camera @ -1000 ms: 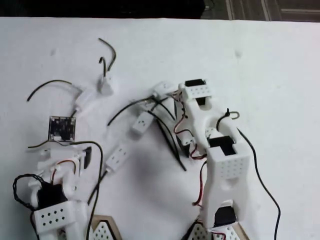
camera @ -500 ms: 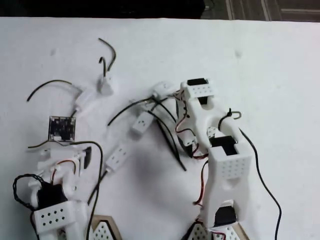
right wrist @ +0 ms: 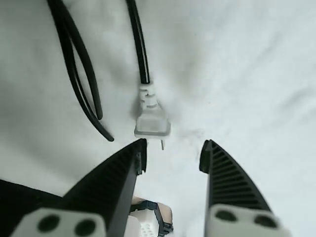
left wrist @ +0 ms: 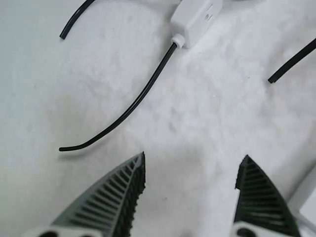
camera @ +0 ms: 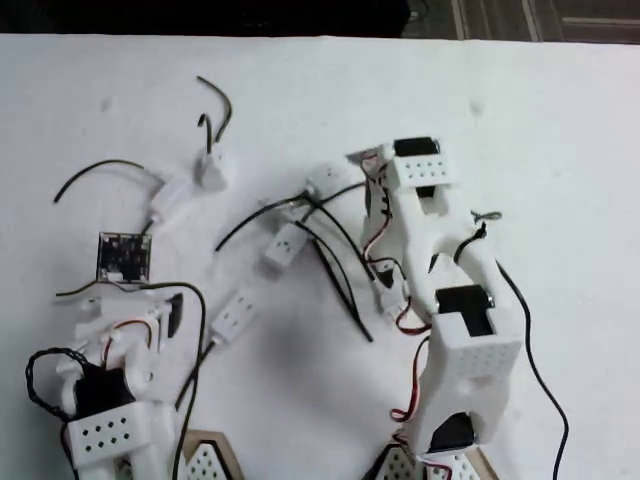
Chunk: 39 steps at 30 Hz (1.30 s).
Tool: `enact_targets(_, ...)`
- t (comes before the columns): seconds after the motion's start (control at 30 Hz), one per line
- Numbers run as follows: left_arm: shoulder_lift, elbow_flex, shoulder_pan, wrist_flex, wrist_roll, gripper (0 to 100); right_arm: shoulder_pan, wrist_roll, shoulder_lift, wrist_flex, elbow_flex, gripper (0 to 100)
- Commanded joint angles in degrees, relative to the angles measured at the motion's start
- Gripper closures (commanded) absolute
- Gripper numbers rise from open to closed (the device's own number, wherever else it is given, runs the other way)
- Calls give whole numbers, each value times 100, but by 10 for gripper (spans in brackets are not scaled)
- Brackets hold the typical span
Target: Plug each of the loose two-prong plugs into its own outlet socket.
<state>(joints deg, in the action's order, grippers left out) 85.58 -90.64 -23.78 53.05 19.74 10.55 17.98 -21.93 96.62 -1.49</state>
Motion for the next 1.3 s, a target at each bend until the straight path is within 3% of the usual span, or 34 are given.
enact_targets(0.0, 75, 35, 4, 0, -18, 705, -13, 62, 347, -418, 378, 826)
enact_targets(0.3, 75, 35, 4, 0, -18, 705, 92, 62, 347, -1446, 1407, 826)
enact_targets(0.43, 75, 35, 4, 0, -18, 705, 444, 9, 347, -1464, 1582, 831)
enact_targets(0.7, 75, 35, 4, 0, -18, 705, 646, -273, 347, -1473, 1600, 980)
enact_targets(0.93, 75, 35, 4, 0, -18, 705, 637, -308, 462, -1437, 1591, 981)
enact_targets(1.27, 75, 35, 4, 0, -18, 705, 646, -308, 2633, -1059, 2022, 981)
